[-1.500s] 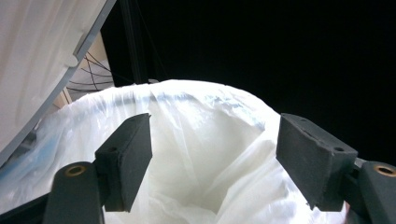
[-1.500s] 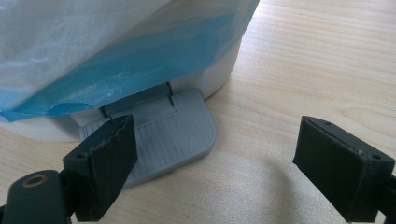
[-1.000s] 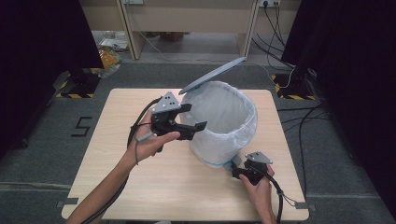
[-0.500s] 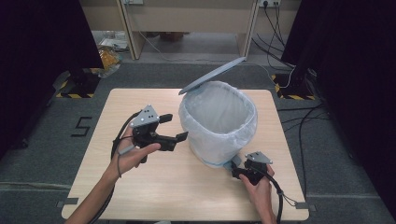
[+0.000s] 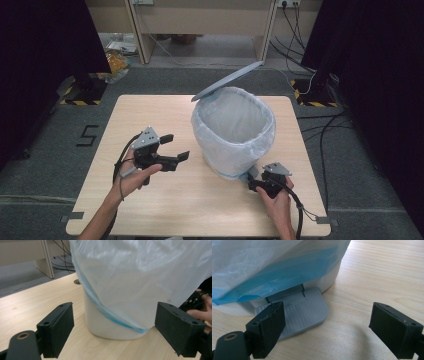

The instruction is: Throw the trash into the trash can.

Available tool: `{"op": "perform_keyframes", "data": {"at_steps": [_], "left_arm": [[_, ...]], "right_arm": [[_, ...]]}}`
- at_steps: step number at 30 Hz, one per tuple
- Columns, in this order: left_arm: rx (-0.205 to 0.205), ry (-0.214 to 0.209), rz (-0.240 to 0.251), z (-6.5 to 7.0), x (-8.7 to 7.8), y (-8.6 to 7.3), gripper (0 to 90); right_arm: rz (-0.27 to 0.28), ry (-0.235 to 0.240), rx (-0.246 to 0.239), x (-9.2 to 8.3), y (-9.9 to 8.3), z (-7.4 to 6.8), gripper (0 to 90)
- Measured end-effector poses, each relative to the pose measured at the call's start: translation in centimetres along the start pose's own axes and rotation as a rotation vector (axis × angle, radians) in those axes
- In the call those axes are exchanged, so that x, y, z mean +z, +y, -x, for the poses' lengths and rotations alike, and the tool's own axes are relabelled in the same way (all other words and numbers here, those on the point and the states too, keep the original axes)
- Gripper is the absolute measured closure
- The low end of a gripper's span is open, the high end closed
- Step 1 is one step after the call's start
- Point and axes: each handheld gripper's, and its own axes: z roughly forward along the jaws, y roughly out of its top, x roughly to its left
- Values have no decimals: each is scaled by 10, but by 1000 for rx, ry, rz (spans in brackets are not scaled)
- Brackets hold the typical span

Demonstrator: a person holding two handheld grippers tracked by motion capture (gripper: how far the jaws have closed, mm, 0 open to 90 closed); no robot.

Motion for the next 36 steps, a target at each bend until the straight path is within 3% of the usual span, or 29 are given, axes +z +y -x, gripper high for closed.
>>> {"op": "perform_keyframes", "data": {"at_steps": [18,23,36], "left_arm": [[-77,60,-71,-23,-1,-74,159],[-72,83,-97,-26,1,-91,160],[-59,113,-232,-33,10,-134,161]], "right_arm": [[2,-1,0,0,0,-1,133],[1,-1,1,0,0,-1,134],[2,-1,0,0,0,-1,134]]}}
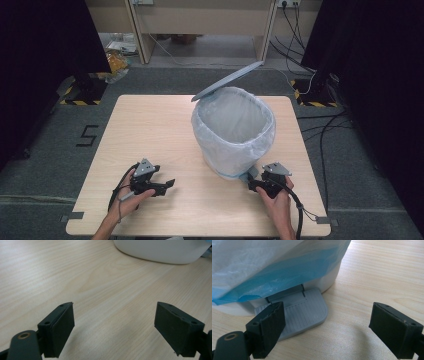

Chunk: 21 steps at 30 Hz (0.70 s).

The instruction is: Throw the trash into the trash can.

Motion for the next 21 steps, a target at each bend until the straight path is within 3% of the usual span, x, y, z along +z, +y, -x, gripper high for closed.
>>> {"op": "perform_keyframes", "data": {"at_steps": [2,5,8,11,21], "left_arm": [[8,14,-24,0,1,-3,161],[17,24,-19,0,0,-4,162],[38,60,-71,1,0,-5,161],[55,56,-113,2,1,-6,161],[63,53,-116,3,2,-6,134]], "right_arm": [[0,0,-1,0,0,0,134],[-1,1,-3,0,0,1,134],[-4,4,0,0,0,1,133],[-1,4,-3,0,0,1,134],[0,7,-5,0,0,1,134]]}}
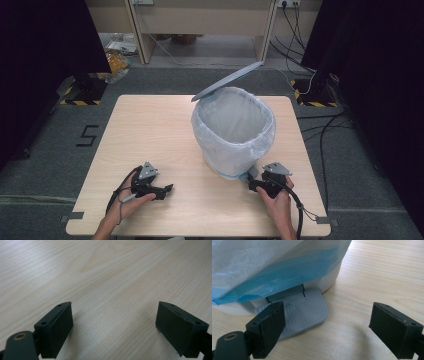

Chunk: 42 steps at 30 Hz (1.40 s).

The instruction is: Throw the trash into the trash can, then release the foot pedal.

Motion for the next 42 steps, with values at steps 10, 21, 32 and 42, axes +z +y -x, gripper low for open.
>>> {"op": "perform_keyframes", "data": {"at_steps": [10,21,32,42], "left_arm": [[3,-1,3,0,1,0,120],[3,-1,2,0,1,0,119],[0,-1,2,1,1,0,116],[0,-1,1,1,1,0,113]], "right_arm": [[-2,3,5,0,0,0,133],[-2,6,3,0,0,1,133],[-2,7,1,0,0,1,133],[0,1,-3,0,0,0,135]]}}
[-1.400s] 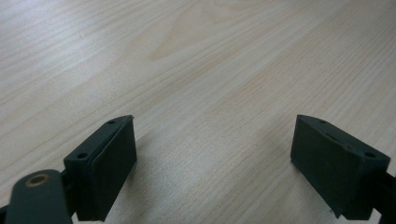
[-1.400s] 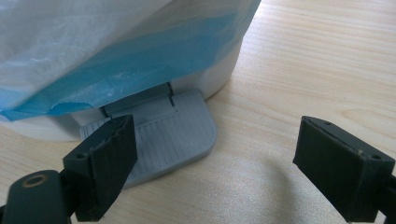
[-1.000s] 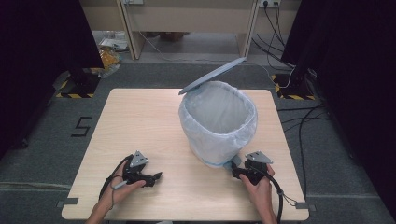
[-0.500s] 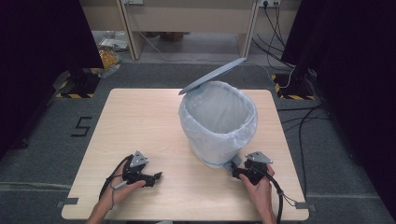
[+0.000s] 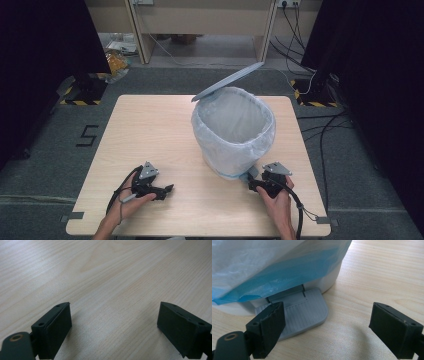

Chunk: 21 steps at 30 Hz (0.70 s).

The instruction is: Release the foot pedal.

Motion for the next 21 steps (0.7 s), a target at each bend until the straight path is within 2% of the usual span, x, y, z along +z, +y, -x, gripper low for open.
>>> {"op": "perform_keyframes", "data": {"at_steps": [14,21], "left_arm": [[2,1,-1,0,0,0,114],[2,0,-1,0,0,0,113]], "right_arm": [[20,2,-1,-3,1,0,146],[41,21,-3,-7,2,1,177]]}}
